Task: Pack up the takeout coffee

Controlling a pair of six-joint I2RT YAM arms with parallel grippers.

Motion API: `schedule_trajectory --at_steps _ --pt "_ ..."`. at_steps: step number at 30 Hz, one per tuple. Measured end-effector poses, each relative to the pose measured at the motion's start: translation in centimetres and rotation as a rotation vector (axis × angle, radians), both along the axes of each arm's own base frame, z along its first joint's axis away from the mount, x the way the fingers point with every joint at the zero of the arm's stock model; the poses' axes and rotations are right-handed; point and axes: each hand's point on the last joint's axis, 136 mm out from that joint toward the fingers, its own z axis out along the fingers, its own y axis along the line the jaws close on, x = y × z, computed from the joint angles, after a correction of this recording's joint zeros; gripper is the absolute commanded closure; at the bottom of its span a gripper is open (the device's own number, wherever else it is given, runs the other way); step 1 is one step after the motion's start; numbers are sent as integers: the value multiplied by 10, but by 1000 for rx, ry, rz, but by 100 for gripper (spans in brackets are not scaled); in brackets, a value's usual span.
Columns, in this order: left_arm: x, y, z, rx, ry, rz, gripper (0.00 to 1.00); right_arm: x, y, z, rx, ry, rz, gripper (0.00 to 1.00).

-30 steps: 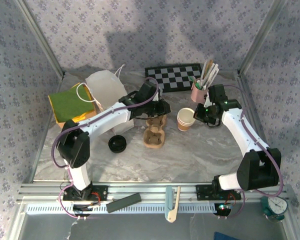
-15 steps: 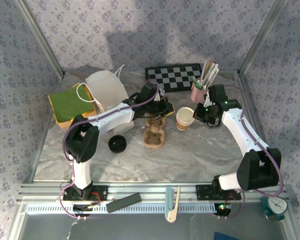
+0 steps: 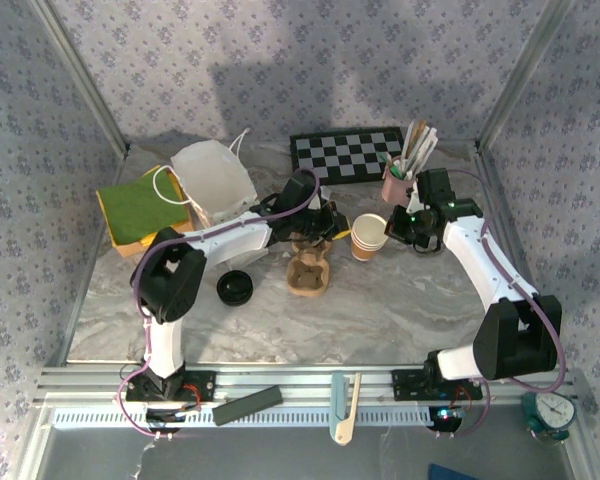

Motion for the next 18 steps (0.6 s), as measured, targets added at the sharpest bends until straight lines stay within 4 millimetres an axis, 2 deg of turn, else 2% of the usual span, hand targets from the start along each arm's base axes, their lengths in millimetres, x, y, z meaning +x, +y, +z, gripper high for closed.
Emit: schedule_trajectory --at_steps 7,14,18 --pt "-2 -2 -1 -30 11 -1 100 0 -1 0 0 0 -3 100" --pt "-7 2 -14 -19 35 2 100 1 -1 -2 4 3 -5 100" --pt "-7 4 -11 -18 33 5 100 1 -1 -5 4 14 -7 100"
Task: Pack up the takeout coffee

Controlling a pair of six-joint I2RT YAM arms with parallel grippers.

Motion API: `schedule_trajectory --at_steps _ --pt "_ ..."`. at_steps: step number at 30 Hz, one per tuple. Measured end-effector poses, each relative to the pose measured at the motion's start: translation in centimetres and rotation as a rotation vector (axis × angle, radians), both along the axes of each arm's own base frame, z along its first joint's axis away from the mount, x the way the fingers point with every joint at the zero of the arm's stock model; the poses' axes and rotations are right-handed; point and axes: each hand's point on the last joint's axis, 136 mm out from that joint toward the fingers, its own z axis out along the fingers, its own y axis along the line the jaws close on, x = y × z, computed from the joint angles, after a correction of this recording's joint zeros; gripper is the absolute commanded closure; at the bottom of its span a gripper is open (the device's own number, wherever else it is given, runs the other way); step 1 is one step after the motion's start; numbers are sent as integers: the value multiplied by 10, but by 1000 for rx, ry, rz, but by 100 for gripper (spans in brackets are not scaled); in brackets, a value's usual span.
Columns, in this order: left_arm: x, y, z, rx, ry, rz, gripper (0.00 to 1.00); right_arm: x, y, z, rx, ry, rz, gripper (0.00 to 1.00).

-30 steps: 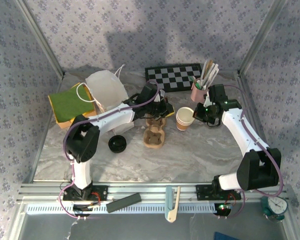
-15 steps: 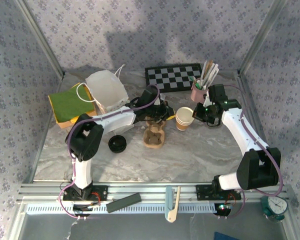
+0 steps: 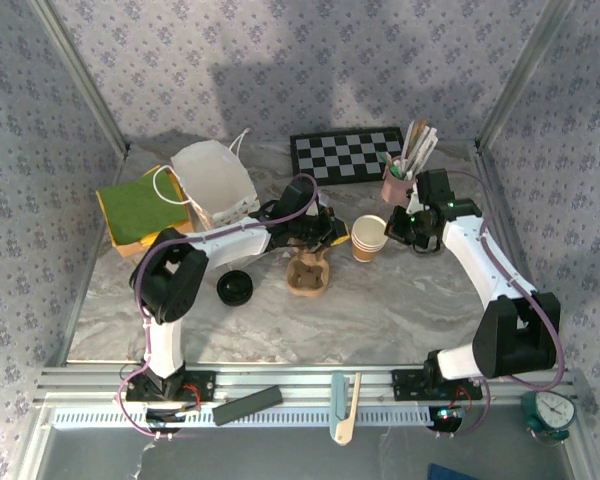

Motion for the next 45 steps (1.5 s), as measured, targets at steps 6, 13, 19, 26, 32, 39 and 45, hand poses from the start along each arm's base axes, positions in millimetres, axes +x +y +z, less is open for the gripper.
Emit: schedule_trajectory --at_steps 6,13,19,26,32,39,45 --pt "2 3 13 -18 -19 6 100 0 0 -1 0 3 0 100" --pt "1 2 18 -32 -20 0 100 0 0 -2 0 1 0 100" --pt "1 -3 26 -77 -25 -5 100 0 0 -2 1 0 0 100" --pt "1 -5 24 -86 -15 -10 100 1 0 -1 2 -4 0 100" --pt "1 -4 21 -79 -11 -6 100 2 0 -1 2 -6 0 100" --pt "3 -4 20 -75 -13 1 100 1 1 -2 6 -4 -1 100" --pt "2 -4 20 -77 -10 -3 100 2 2 -2 18 -2 -7 100"
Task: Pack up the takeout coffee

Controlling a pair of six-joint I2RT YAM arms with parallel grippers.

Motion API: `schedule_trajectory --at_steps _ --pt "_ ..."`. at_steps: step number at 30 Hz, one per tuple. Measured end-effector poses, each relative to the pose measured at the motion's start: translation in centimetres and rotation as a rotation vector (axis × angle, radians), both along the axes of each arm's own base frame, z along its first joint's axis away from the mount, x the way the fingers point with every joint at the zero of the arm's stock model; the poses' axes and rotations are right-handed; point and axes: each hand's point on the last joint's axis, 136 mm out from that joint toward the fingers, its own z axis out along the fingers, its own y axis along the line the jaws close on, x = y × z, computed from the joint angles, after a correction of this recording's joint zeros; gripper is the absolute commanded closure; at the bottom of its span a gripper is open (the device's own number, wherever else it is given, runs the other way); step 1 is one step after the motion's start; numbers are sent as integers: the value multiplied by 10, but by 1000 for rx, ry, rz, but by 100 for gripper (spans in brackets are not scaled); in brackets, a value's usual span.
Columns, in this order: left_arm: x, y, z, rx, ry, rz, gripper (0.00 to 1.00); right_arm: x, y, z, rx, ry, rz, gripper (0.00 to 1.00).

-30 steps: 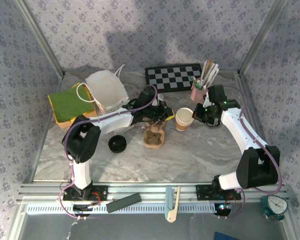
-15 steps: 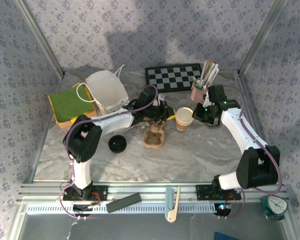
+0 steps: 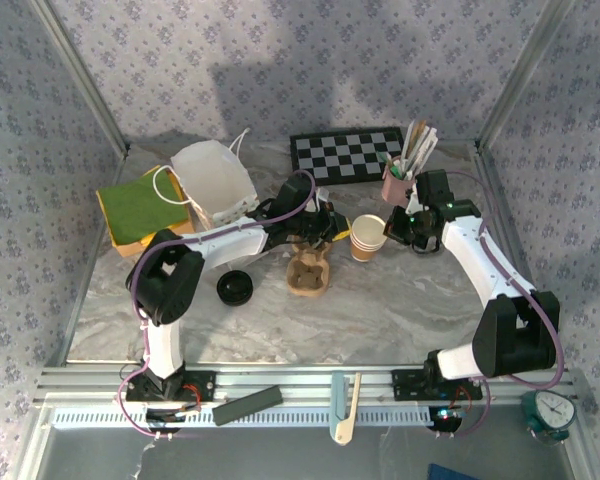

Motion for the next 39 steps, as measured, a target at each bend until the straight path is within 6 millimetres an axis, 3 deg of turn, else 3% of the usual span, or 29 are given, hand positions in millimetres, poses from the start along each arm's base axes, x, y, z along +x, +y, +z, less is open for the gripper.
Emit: schedule_trajectory --at_steps 12,17,22,30,39 --pt "1 -2 -21 23 39 -1 99 0 2 -1 15 6 0 100" --pt "1 -2 -22 24 41 0 93 0 2 -5 13 13 -1 100" --pt "1 0 -23 33 32 -7 76 -4 1 -12 9 32 -1 100" --pt "0 1 -24 40 27 -13 71 -5 1 -20 3 52 1 85" --pt "-4 5 -32 80 21 -35 66 -7 -1 -25 0 61 -5 83"
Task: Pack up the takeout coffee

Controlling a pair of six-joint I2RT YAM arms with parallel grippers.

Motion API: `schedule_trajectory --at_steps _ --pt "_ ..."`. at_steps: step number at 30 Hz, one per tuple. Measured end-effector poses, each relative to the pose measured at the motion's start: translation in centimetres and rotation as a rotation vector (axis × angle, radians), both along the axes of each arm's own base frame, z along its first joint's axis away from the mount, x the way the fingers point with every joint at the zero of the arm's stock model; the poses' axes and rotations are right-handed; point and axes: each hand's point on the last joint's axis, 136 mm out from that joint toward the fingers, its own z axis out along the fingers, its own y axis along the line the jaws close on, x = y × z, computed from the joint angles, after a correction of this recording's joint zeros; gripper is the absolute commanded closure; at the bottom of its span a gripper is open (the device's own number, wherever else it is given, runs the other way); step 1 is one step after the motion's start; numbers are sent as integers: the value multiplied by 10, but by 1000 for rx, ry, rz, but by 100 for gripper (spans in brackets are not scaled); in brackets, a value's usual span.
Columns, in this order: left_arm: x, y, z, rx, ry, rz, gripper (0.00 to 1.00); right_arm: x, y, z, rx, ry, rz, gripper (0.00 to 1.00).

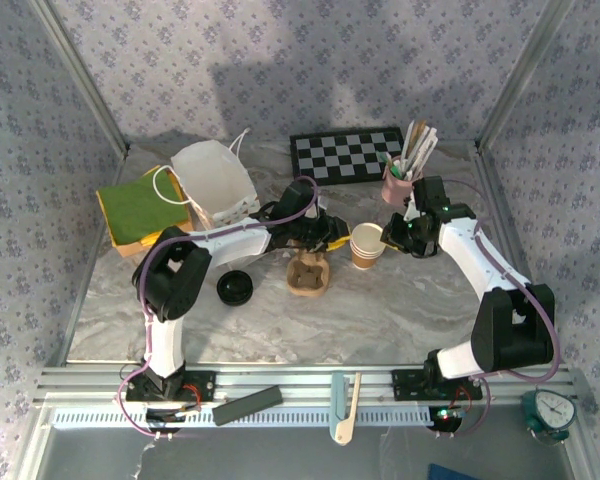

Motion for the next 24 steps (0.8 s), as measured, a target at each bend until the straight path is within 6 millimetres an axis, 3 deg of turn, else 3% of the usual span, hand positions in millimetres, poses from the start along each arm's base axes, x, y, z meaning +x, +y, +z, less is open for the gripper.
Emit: schedule_trajectory --at_steps 11,24 --pt "4 -8 16 -26 -35 -10 70 1 -1 -2 8 -2 -3 84" --pt "-2 -15 20 -39 -36 -35 70 4 1 -2 16 -12 0 95"
